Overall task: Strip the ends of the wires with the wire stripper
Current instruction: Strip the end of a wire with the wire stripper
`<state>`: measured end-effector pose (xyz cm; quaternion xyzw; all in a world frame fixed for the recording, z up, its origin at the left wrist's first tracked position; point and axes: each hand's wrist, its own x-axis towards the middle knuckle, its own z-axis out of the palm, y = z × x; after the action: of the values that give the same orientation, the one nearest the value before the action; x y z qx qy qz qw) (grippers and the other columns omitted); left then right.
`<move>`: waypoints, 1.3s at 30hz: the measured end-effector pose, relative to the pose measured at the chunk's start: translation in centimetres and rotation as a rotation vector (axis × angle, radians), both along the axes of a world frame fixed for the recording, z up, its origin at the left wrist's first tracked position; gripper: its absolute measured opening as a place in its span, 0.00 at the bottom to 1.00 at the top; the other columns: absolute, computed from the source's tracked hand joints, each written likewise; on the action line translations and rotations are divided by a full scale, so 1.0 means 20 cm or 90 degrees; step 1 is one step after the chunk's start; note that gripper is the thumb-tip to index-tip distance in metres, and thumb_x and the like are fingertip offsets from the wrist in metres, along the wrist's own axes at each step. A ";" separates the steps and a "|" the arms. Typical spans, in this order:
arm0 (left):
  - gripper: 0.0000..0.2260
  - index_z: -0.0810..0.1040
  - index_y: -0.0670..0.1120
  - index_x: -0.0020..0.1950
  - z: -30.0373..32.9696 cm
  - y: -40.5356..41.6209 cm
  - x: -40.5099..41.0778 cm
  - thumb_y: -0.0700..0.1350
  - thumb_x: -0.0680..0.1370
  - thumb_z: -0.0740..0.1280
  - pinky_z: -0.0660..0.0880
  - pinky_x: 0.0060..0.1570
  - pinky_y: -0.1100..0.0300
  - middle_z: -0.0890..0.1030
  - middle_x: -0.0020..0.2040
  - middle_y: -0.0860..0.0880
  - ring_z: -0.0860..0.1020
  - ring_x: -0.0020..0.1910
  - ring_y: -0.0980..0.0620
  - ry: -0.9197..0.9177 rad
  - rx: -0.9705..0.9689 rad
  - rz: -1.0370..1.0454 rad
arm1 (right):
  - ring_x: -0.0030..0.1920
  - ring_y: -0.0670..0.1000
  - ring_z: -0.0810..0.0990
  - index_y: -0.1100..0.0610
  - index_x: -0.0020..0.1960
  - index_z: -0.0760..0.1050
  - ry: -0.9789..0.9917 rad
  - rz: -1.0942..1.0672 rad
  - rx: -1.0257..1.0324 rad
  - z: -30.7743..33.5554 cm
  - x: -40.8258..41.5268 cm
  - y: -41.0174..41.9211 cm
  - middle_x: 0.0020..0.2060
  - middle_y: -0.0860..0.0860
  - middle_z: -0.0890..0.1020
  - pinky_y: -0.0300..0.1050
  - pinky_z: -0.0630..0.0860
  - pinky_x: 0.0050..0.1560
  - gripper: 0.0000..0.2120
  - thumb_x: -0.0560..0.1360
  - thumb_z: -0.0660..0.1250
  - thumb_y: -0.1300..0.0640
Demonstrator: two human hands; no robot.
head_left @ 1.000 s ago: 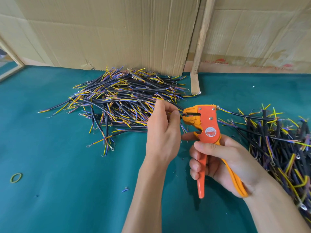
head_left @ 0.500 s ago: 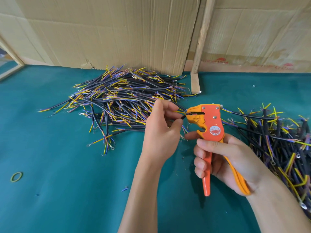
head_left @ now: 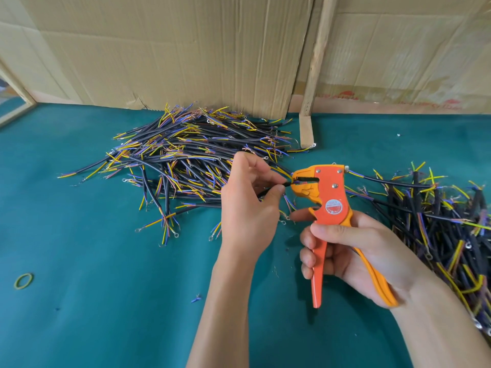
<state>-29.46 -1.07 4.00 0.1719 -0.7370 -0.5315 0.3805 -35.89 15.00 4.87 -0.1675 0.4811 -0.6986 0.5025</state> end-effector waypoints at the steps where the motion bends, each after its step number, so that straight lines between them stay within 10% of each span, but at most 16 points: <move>1: 0.16 0.68 0.43 0.50 0.00 0.00 0.00 0.27 0.73 0.69 0.78 0.46 0.62 0.85 0.41 0.50 0.83 0.42 0.54 0.003 -0.001 0.002 | 0.34 0.60 0.78 0.67 0.58 0.80 0.000 -0.002 0.000 0.00 0.00 0.00 0.37 0.60 0.76 0.56 0.79 0.37 0.17 0.71 0.72 0.62; 39: 0.17 0.68 0.44 0.47 0.01 0.01 0.00 0.25 0.71 0.69 0.78 0.47 0.64 0.85 0.40 0.50 0.84 0.42 0.53 0.027 -0.024 -0.002 | 0.32 0.59 0.77 0.66 0.56 0.81 0.003 0.013 0.013 0.00 -0.02 0.02 0.35 0.59 0.75 0.54 0.78 0.34 0.15 0.71 0.73 0.61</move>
<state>-29.37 -0.94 4.15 0.1518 -0.7390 -0.5217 0.3984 -36.24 15.45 4.82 -0.1691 0.4878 -0.6878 0.5103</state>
